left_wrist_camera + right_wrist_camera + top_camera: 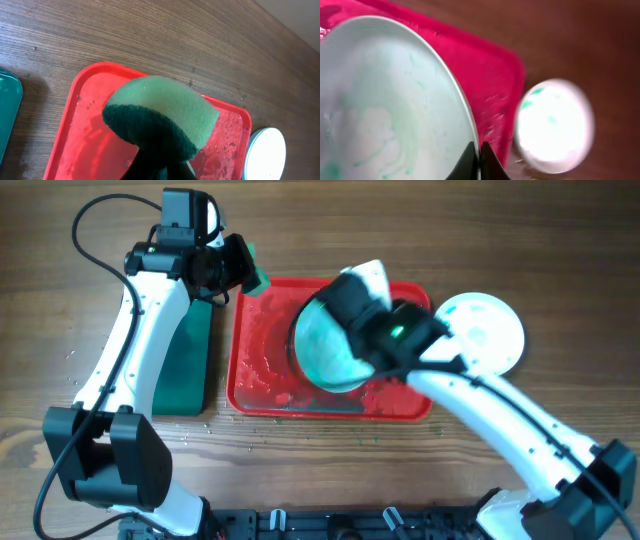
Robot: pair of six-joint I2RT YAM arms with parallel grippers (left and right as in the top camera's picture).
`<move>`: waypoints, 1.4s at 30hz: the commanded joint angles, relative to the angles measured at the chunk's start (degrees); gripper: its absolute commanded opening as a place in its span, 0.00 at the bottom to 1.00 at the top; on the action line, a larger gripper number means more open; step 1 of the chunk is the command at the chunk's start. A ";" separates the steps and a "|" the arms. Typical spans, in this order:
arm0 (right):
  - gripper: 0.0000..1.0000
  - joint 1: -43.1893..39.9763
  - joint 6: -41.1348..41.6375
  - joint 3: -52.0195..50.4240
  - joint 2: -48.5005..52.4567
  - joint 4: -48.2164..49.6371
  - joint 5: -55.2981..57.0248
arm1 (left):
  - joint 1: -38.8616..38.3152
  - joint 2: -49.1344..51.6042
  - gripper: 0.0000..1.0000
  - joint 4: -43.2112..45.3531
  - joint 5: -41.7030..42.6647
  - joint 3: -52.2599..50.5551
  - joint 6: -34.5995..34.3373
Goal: Clean dirty plates on tray and stack at the side
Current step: 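Carry the plate with the right gripper onto the stacked plates and release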
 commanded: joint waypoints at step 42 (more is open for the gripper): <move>0.69 -42.42 -3.28 -7.76 -1.40 9.38 -38.62 | 12.15 0.13 0.04 -14.53 -20.33 -0.61 0.26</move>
